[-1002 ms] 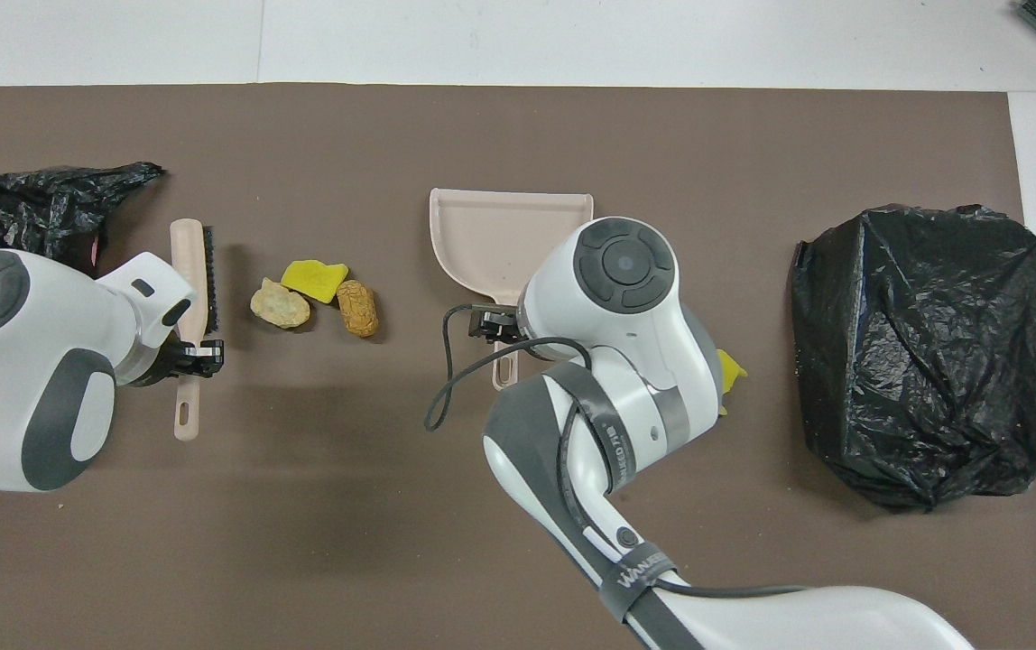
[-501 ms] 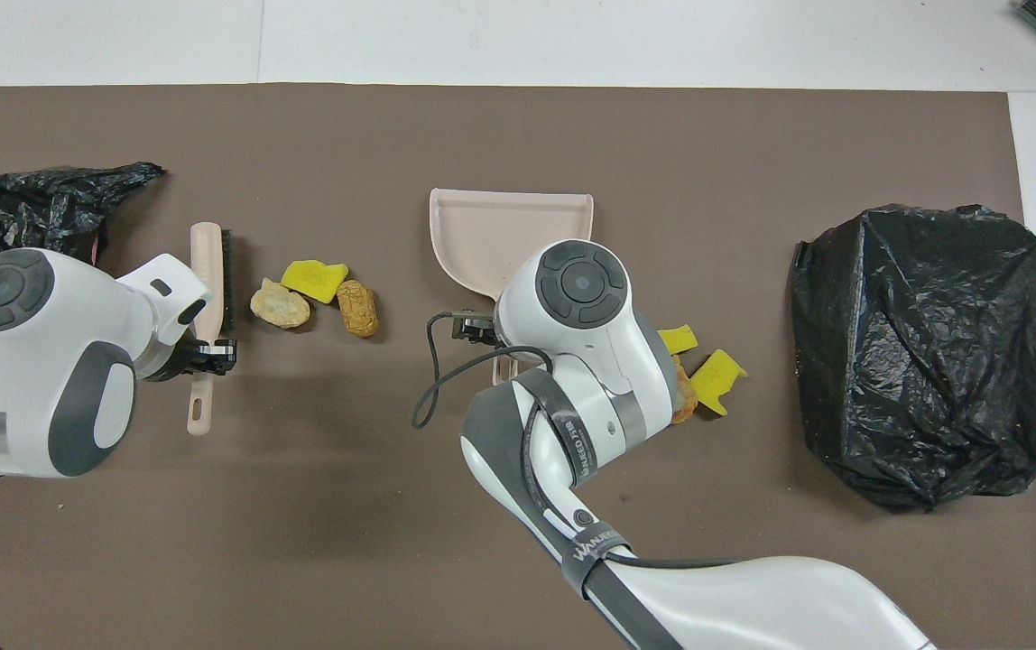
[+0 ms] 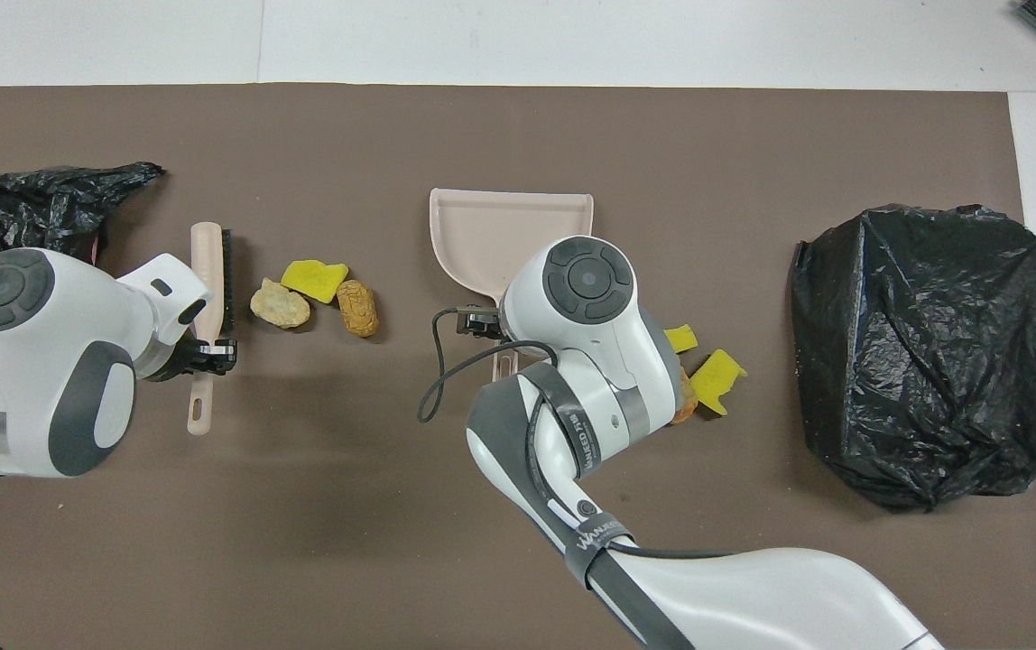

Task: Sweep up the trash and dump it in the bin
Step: 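Grasp the beige dustpan handle with the right gripper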

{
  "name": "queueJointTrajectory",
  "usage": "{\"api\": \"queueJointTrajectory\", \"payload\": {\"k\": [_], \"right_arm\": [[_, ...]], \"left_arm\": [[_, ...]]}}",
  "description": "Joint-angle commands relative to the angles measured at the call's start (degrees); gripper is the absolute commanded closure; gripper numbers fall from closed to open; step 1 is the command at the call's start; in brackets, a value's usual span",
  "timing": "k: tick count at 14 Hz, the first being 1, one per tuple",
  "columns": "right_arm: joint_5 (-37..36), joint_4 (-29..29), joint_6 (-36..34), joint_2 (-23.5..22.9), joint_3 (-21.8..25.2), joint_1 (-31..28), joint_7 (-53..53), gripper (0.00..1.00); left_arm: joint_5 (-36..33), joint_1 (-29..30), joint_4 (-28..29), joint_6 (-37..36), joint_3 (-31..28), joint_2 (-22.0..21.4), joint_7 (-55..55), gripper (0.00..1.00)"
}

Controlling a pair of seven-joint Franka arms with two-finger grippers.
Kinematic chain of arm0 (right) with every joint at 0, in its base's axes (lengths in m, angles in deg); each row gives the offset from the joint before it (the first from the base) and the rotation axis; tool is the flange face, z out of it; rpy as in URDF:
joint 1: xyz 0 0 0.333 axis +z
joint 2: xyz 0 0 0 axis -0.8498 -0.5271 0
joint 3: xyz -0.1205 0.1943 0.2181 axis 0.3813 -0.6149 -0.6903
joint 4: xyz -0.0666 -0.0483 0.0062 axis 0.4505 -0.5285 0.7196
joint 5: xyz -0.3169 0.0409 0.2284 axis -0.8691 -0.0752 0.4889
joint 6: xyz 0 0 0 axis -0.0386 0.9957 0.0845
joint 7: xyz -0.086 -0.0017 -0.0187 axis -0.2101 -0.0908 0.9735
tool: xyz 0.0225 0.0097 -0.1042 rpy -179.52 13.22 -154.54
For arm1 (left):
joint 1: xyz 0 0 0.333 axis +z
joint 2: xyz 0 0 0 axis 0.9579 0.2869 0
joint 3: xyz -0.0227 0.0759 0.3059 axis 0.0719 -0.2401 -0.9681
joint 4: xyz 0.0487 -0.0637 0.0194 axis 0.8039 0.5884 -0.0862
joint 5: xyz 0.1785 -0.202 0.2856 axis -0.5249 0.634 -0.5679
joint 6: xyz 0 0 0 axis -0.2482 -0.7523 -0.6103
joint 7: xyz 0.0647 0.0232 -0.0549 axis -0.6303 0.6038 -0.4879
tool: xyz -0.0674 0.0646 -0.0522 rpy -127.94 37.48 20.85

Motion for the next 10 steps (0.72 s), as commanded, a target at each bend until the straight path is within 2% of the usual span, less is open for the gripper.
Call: {"api": "queueJointTrajectory", "payload": {"k": [1, 2, 3, 7, 8, 9, 10], "right_arm": [[0.32, -0.62, 1.56, -1.06, -0.36, -0.58, 2.03, 0.27], [0.41, -0.54, 1.56, -1.06, -0.36, -0.49, 2.03, 0.42], [0.41, -0.36, 1.56, -1.06, -0.36, -0.40, 2.03, 0.46], [0.50, 0.26, 1.47, -0.97, -0.36, -0.05, 2.03, 0.46], [0.50, 0.26, 1.47, -0.97, -0.36, -0.05, 2.11, 0.52], [0.50, 0.26, 1.04, -0.97, -0.36, -0.05, 2.12, 0.72], [0.50, 0.00, 0.34, -0.97, -0.36, -0.05, 1.42, 1.00]], "left_arm": [[0.81, 0.75, 0.06, -0.14, 0.54, -0.54, 1.16, 1.00], [0.81, 0.75, 0.06, -0.14, 0.54, -0.54, 1.16, 1.00], [0.81, 0.75, 0.06, -0.14, 0.54, -0.54, 1.16, 1.00], [0.81, 0.75, 0.06, -0.22, 0.54, -0.54, 1.16, 1.00], [0.81, 0.75, 0.06, -0.31, 0.54, -0.54, 1.16, 1.00], [0.81, 0.75, 0.06, -0.22, 0.54, -0.54, 1.16, 1.00], [0.81, 0.75, 0.06, -0.22, 0.54, -0.54, 1.16, 1.00]]}}
